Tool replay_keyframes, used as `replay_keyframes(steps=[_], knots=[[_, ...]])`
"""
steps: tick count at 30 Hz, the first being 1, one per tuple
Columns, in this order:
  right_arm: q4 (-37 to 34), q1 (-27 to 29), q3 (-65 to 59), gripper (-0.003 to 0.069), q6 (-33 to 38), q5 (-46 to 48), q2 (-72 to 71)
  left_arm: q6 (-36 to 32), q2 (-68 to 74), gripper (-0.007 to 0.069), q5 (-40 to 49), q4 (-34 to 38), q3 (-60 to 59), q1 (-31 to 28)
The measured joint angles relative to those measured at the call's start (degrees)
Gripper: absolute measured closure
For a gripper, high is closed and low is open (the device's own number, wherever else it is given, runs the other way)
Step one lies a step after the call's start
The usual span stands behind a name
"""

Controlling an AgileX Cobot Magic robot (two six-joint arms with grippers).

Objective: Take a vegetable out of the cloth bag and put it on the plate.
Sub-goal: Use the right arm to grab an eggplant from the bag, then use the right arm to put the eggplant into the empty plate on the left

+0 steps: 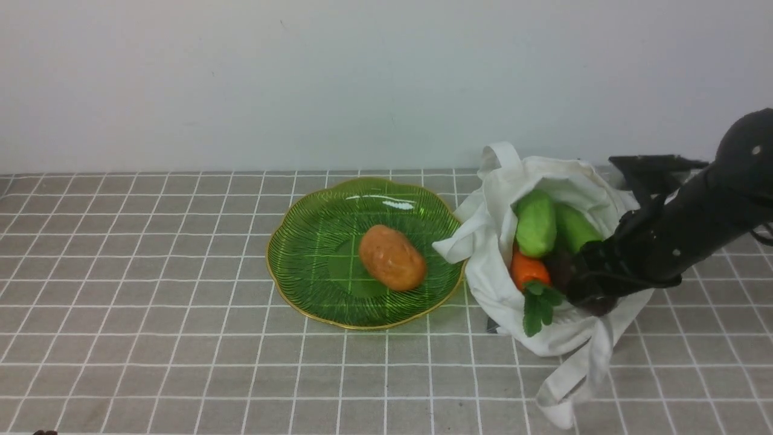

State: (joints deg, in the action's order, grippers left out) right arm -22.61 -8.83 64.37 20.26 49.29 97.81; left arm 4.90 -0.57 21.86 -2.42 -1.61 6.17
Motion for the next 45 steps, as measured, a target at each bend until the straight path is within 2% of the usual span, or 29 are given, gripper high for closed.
replay_keyframes(steps=[7,10,14,19,26,31,32,33,35,38,40,45], knots=[[2.43,0.0,0.0,0.0268,-3.08,9.57,-12.7,0.0,0.0,0.0629,0.0,0.0,0.0,0.0],[5.98,0.0,0.0,0.0268,-7.68,14.67,-17.3,0.0,0.0,0.0629,0.0,0.0,0.0,0.0],[10.11,0.0,0.0,0.0268,-11.94,18.15,-19.66,0.0,0.0,0.0629,0.0,0.0,0.0,0.0],[11.97,0.0,0.0,0.0268,-13.89,19.95,-19.78,0.0,0.0,0.0629,0.0,0.0,0.0,0.0],[11.86,0.0,0.0,0.0268,-14.15,21.19,-21.21,0.0,0.0,0.0629,0.0,0.0,0.0,0.0],[5.26,-0.13,0.0,0.0268,-13.64,21.49,-26.06,0.0,0.0,0.0629,0.0,0.0,0.0,0.0],[1.06,-1.03,0.0,0.0268,-12.35,20.99,-27.29,0.0,0.0,0.0629,0.0,0.0,0.0,0.0],[0.17,-1.25,0.0,0.0268,-12.07,20.76,-27.46,0.0,0.0,0.0629,0.0,0.0,0.0,0.0],[-4.19,-6.68,0.0,0.0268,-10.53,16.59,-26.9,0.0,0.0,0.0629,0.0,0.0,0.0,0.0],[-5.36,-11.3,0.0,0.0268,-10.3,12.26,-24.85,0.0,0.0,0.0629,0.0,0.0,0.0,0.0],[-5.97,-17.88,0.0,0.0268,-10.03,4.48,-18.98,0.0,0.0,0.0629,0.0,0.0,0.0,0.0],[-6.23,-24.75,0.58,0.0268,-8.98,-12.47,-5.69,0.0,0.0,0.0629,0.0,0.0,0.0,0.0]])
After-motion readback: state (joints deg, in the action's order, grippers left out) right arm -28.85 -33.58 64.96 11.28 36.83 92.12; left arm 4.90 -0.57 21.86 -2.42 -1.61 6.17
